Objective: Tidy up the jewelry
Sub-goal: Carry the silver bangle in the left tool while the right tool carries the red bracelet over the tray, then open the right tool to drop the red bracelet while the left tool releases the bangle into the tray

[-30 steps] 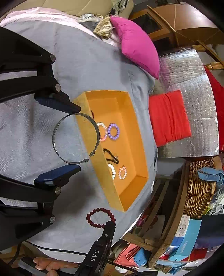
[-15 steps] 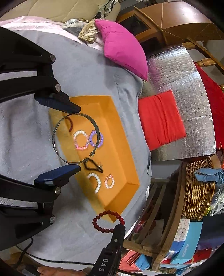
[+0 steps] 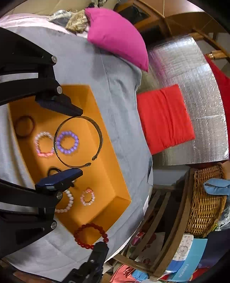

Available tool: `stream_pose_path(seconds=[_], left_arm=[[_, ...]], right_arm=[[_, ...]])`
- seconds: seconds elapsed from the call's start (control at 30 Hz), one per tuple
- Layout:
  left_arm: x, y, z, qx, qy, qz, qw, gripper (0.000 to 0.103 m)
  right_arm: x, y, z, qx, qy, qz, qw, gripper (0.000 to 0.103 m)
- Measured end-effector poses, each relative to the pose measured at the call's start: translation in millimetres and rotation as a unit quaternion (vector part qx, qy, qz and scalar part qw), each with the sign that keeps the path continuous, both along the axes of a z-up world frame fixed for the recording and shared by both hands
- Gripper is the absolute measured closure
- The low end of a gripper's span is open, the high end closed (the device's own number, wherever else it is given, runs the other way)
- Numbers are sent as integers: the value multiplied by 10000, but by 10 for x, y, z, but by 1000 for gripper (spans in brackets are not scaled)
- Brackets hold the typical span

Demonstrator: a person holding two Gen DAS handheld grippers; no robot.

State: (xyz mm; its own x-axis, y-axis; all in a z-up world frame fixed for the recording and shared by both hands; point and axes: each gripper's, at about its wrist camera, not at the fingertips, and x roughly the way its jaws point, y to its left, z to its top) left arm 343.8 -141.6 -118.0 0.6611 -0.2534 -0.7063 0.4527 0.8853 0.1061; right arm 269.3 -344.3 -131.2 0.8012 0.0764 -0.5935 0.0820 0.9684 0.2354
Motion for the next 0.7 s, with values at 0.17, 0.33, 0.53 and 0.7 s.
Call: stream_pose_path(seconds=[0.17, 0.33, 0.53, 0.7], left_arm=[[263, -231, -198, 79, 218, -59, 9997, 41], [488, -457, -417, 154, 472, -96, 9987, 41], [585, -599, -604, 314, 589, -133, 9977, 41], [629, -656, -741, 510, 688, -84, 9963, 41]], right_arm=[[180, -83, -176, 82, 177, -45, 9998, 92], [341, -211, -396, 135, 424, -145, 9989, 92], [462, -289, -552, 121, 561, -159, 9982, 92], [526, -316, -648, 147, 650, -161, 9976, 92]])
